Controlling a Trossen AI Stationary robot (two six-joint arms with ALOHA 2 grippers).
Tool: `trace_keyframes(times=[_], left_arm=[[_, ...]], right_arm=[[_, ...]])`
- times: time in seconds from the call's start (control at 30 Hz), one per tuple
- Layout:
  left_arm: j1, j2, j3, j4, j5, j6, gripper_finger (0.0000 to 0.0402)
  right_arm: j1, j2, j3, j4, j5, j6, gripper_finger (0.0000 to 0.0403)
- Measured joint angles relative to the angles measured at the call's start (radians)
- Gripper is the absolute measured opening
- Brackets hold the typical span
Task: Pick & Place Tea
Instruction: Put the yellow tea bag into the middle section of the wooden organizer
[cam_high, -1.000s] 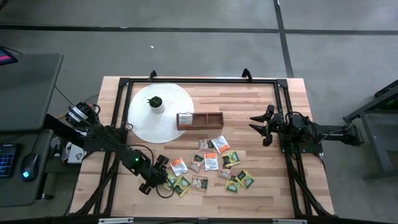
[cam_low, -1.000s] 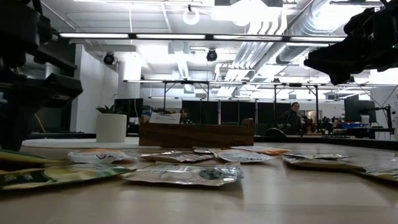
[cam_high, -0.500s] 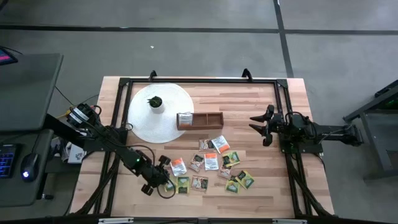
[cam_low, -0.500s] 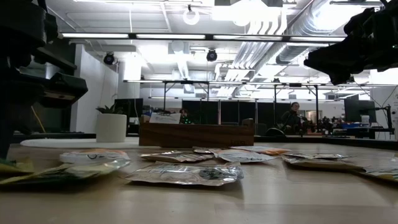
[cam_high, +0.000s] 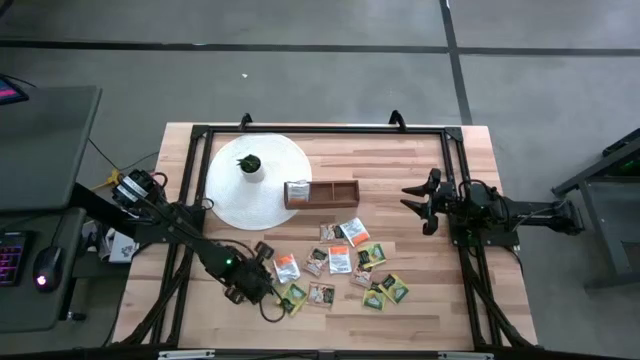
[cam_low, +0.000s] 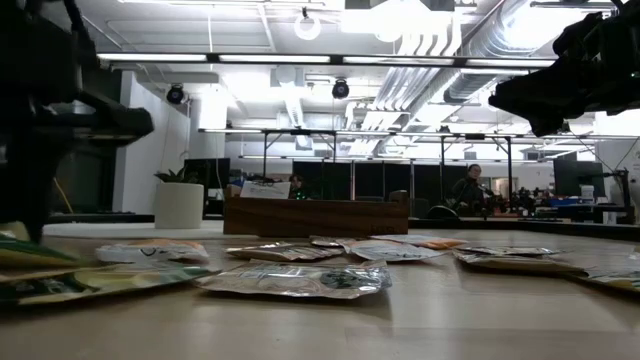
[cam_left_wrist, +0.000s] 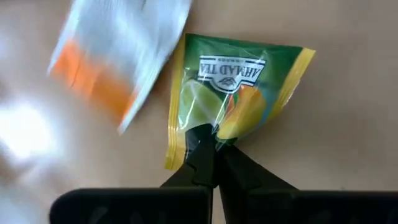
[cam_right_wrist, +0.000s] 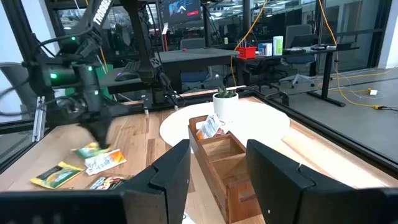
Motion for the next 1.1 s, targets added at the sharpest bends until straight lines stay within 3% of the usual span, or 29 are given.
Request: trace_keyframes(times=[0.3, 0.47, 0.77, 1.1], left_arm=[[0.000, -0.001, 0.230, -0.314, -0.199, 0.197, 0.0000], [0.007, -0.002, 0.324, -0.358, -0.335, 0.415, 0.0000], [0.131, -0.001, 0.448, -0.471, -0.471, 0.629, 0.0000], [0.339, -0.001, 0.513, -0.386, -0.541, 1.089, 0.0000]], right_arm=[[0.000, 0.000, 0.000, 0.000, 0.000, 0.000, 0.0153], [0.000, 0.000, 0.000, 0.000, 0.000, 0.000, 0.0153], [0.000, 0.000, 0.000, 0.000, 0.000, 0.000, 0.0153], [0.000, 0.000, 0.000, 0.000, 0.000, 0.000, 0.0153]])
